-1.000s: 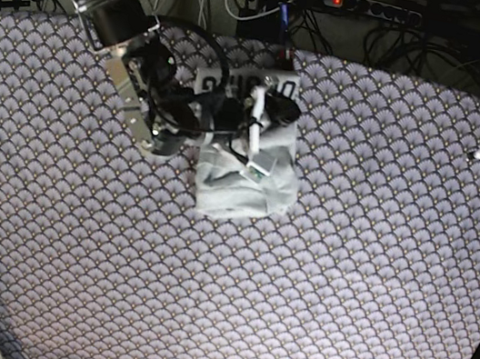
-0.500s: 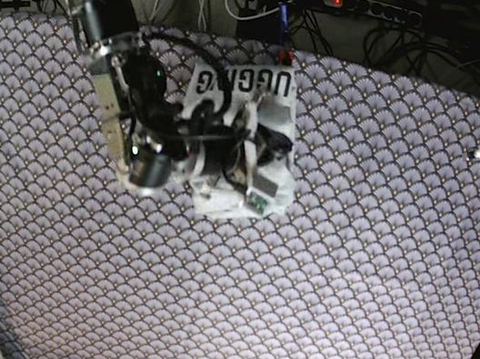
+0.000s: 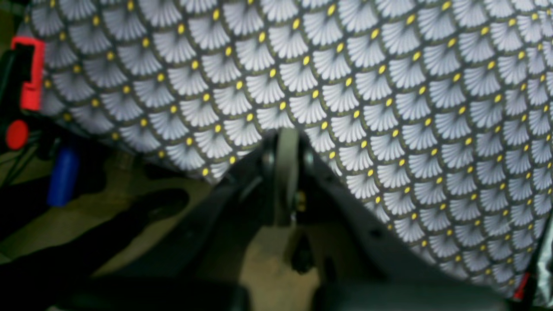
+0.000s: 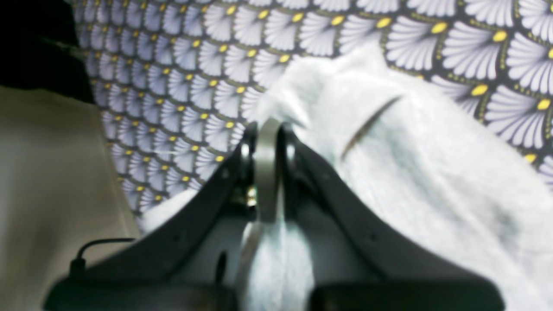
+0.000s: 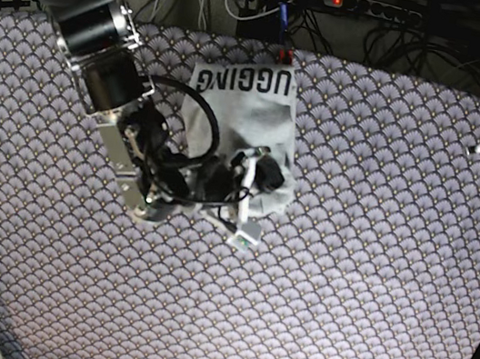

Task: Fold the T-shirt properly
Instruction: 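Press and tuck the bundle's loose edge with the right gripper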

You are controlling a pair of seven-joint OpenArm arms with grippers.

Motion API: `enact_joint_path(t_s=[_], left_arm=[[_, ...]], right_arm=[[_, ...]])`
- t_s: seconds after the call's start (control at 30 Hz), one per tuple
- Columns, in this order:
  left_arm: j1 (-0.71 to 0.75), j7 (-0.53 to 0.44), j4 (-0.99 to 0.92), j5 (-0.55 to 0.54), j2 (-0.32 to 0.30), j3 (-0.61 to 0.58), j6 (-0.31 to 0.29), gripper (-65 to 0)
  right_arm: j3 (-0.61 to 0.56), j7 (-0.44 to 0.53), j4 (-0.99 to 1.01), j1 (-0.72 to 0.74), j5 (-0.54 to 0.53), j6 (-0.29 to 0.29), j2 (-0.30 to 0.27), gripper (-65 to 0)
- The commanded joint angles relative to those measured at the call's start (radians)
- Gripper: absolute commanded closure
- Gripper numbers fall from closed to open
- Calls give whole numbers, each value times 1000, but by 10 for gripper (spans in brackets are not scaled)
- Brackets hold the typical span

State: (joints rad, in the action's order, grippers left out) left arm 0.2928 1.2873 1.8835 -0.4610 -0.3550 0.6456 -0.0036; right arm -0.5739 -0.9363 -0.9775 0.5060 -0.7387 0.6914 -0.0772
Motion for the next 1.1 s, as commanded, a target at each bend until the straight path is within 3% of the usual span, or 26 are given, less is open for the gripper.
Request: enact_joint_path(t_s=[0.0, 0.1, 0.3, 0.53, 0.67, 0.83, 0.97, 1.07], left_arm=[[0, -8, 28, -2, -17, 7, 0, -2], [0, -8, 38, -2, -17, 7, 0, -2], [0, -8, 34, -2, -17, 7, 0, -2], [13, -8, 35, -2, -28, 7, 0, -2], [18, -8, 29, -2, -85, 7, 0, -2], [93, -10, 29, -8, -149, 6, -2, -2], [113, -15, 28, -8, -163, 6, -2, -2], [122, -8, 29, -8, -163, 6, -2, -2]], right_arm=[[-1, 27, 15, 39, -15, 7, 6, 0], [-7, 61, 79, 69, 3, 7, 18, 0], [2, 110, 39, 67, 210, 7, 66, 0], [82, 30, -188, 23, 305, 7, 76, 0], [82, -65, -429, -45, 399, 7, 30, 0], [116, -206, -720, -197, 482, 7, -78, 0], [183, -221, -897, -341, 483, 7, -140, 0], [216, -234, -987, -441, 483, 7, -151, 0]])
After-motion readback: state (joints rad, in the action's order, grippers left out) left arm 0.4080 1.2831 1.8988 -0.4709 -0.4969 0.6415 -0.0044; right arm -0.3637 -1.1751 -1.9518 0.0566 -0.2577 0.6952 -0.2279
